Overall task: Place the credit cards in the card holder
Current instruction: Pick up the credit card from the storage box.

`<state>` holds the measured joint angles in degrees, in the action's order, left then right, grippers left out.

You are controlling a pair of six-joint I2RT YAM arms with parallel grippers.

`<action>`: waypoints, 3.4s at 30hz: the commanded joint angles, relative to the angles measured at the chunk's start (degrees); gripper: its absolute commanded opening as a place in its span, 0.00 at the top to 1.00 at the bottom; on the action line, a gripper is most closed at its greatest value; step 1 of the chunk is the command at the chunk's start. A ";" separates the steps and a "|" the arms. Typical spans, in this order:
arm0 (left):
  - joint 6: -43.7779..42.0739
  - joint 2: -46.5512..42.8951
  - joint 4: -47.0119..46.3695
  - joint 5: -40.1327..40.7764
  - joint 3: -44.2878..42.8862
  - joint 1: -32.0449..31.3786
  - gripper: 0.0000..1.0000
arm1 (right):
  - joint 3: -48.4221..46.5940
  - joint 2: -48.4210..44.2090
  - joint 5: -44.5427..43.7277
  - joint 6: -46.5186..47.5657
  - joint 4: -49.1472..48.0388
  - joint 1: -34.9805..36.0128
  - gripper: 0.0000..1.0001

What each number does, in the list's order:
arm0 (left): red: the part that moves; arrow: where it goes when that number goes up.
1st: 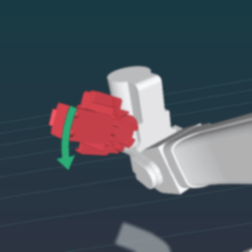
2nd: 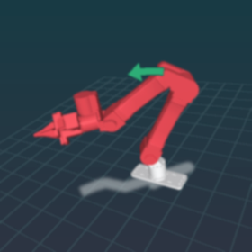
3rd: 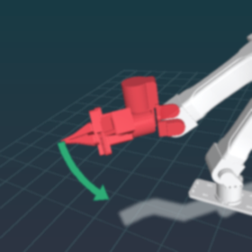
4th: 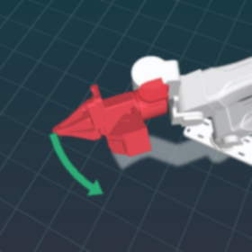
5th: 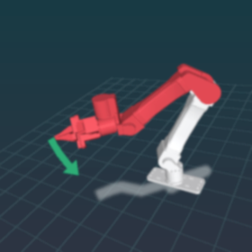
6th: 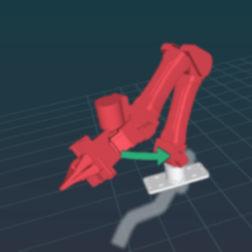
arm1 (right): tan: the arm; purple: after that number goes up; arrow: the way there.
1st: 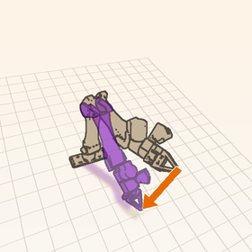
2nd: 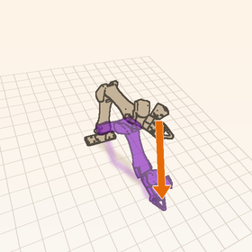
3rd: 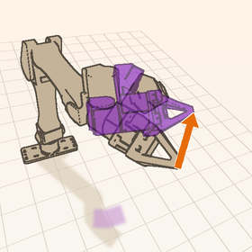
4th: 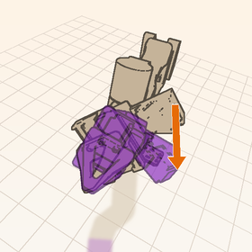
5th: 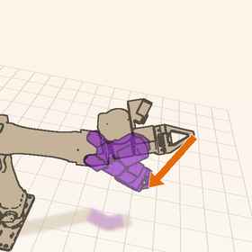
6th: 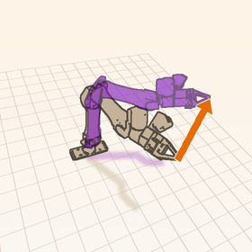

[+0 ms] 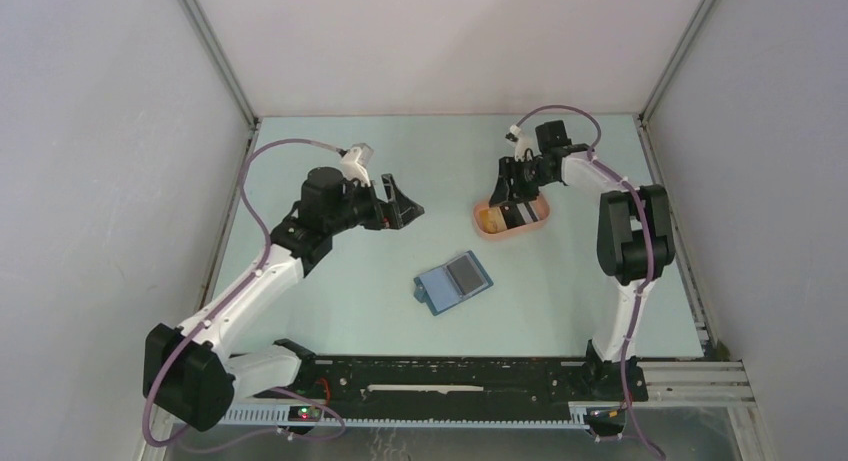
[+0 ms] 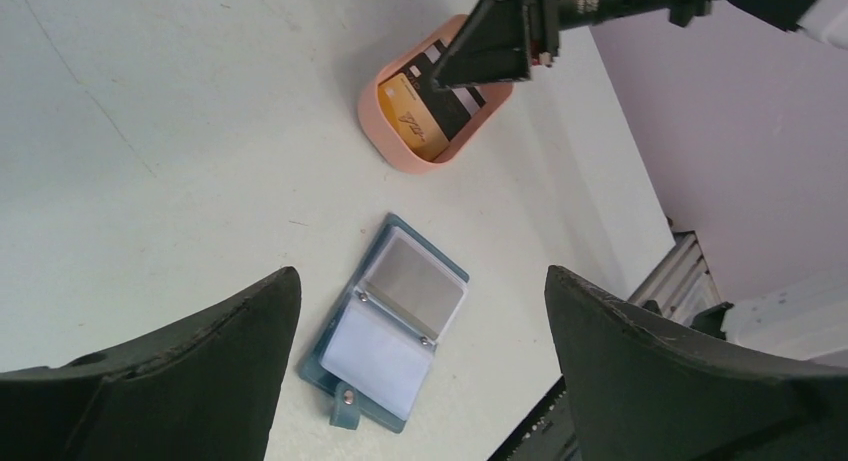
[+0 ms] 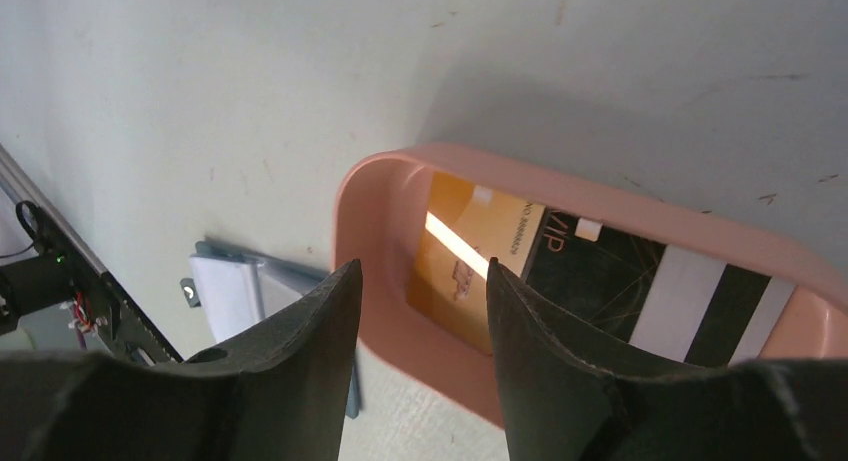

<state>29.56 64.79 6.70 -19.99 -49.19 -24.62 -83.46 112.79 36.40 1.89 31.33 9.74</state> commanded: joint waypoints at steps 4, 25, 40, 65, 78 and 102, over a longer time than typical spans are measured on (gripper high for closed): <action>3.13 2.06 -2.00 -5.29 -2.68 0.70 0.05 | -6.26 5.44 -2.42 -1.39 5.11 -0.68 0.42; 5.84 4.50 -2.39 -8.12 -2.96 1.16 0.05 | -6.86 10.04 -1.51 0.60 8.28 0.25 0.41; 5.95 4.61 -2.39 -8.33 -2.99 1.23 0.05 | -7.68 11.78 7.69 -0.77 9.27 2.05 0.43; 6.21 4.75 -2.44 -8.66 -3.08 1.23 0.05 | -6.45 7.24 -1.47 0.43 5.97 1.60 0.38; 6.19 4.52 -2.43 -8.80 -3.13 1.33 0.05 | -8.17 11.21 4.52 1.04 8.22 2.70 0.31; 6.30 4.80 -2.48 -8.93 -3.17 1.37 0.05 | -9.52 13.67 24.89 -3.40 9.01 4.47 0.35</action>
<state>35.18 69.73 6.48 -27.49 -49.19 -23.79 -91.57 126.65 57.04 -0.25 39.97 13.50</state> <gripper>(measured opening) 0.945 0.651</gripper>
